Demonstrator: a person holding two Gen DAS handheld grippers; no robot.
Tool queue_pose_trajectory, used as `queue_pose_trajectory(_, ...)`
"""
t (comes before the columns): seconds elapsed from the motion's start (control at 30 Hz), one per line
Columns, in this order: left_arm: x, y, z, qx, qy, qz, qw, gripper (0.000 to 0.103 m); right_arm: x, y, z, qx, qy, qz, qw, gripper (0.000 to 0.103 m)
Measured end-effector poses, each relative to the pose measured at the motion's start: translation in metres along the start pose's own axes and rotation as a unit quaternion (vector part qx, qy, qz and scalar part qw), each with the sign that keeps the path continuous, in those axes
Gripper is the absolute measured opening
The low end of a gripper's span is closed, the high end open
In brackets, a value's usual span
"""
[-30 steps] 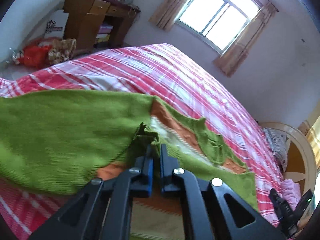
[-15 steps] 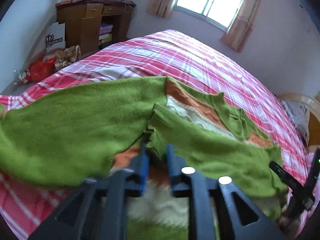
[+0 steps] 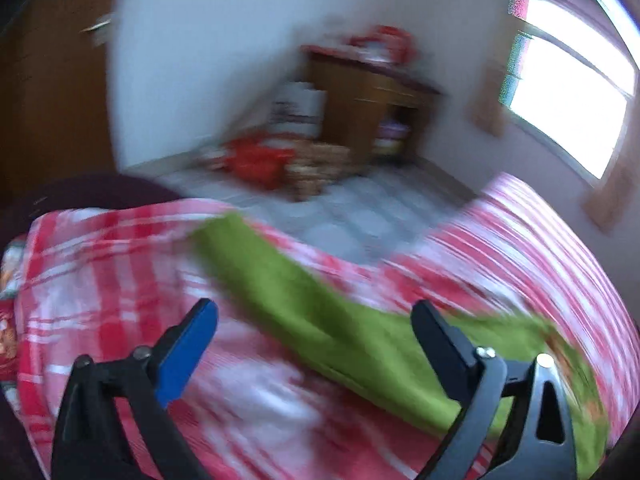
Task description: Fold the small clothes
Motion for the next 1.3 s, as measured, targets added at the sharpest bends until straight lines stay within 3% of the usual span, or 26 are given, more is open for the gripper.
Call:
queue_pose_trajectory(0.1,0.013,0.036,-0.033,0.016,0.025,0.059,0.9978,0.087,-0.014,0.018,-0.005,0.009,0.009,0.024,1.000,0.051)
queue_pose_trajectory(0.13,0.015,0.041,-0.044,0.013,0.034,0.071,0.9968,0.076,-0.020,0.020,-0.009,0.006,0.016,0.028,0.999,0.051)
queue_pose_trajectory(0.2,0.017,0.044,-0.067,0.013,0.054,0.071,0.9960,0.064,-0.031,0.017,-0.021,0.001,0.042,0.019,0.999,0.051)
queue_pose_trajectory(0.3,0.012,0.040,-0.085,0.023,0.075,0.061,0.9950,0.054,-0.032,0.001,-0.024,0.008,0.049,-0.020,0.999,0.051)
queue_pose_trajectory(0.37,0.010,0.037,-0.087,0.030,0.061,0.051,0.9964,0.049,-0.034,-0.005,-0.026,0.017,0.054,-0.040,0.998,0.051)
queue_pose_trajectory(0.43,0.008,0.030,-0.092,0.012,0.066,0.037,0.9971,0.017,-0.034,-0.005,-0.026,0.018,0.053,-0.043,0.998,0.051)
queue_pose_trajectory(0.53,0.013,0.028,-0.089,0.009,0.059,0.032,0.9977,0.009,-0.035,-0.002,-0.027,0.009,0.055,-0.032,0.998,0.051)
queue_pose_trajectory(0.63,0.022,0.020,-0.080,-0.011,0.047,0.027,0.9985,0.008,-0.036,-0.003,-0.027,0.009,0.055,-0.031,0.998,0.052)
queue_pose_trajectory(0.8,0.038,-0.059,-0.019,-0.081,-0.027,-0.052,0.9950,0.007,-0.036,-0.006,-0.028,0.016,0.053,-0.039,0.998,0.051)
queue_pose_trajectory(0.9,0.024,-0.135,0.031,-0.145,-0.068,-0.122,0.9796,0.008,-0.036,-0.006,-0.028,0.018,0.052,-0.041,0.998,0.052)
queue_pose_trajectory(0.97,-0.001,-0.189,0.060,-0.196,-0.078,-0.170,0.9626,0.008,-0.036,-0.006,-0.028,0.020,0.052,-0.043,0.998,0.052)
queue_pose_trajectory(1.1,-0.073,-0.280,0.081,-0.265,-0.042,-0.246,0.9315,0.008,-0.036,-0.008,-0.026,0.025,0.050,-0.047,0.997,0.052)
queue_pose_trajectory(1.3,-0.167,-0.340,0.082,-0.299,0.023,-0.304,0.9042,0.008,-0.036,-0.010,-0.025,0.034,0.048,-0.057,0.997,0.052)
Point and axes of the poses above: each gripper's, at about its wrist camera, not at the fingertips, and z roughly against the way its jaws point, y to its left, x to its top, the point moved 7 cm from there along -z, roughly the way its jaws point, and after that the axes turned 2 degrees about -x, right-handed, at the moved point
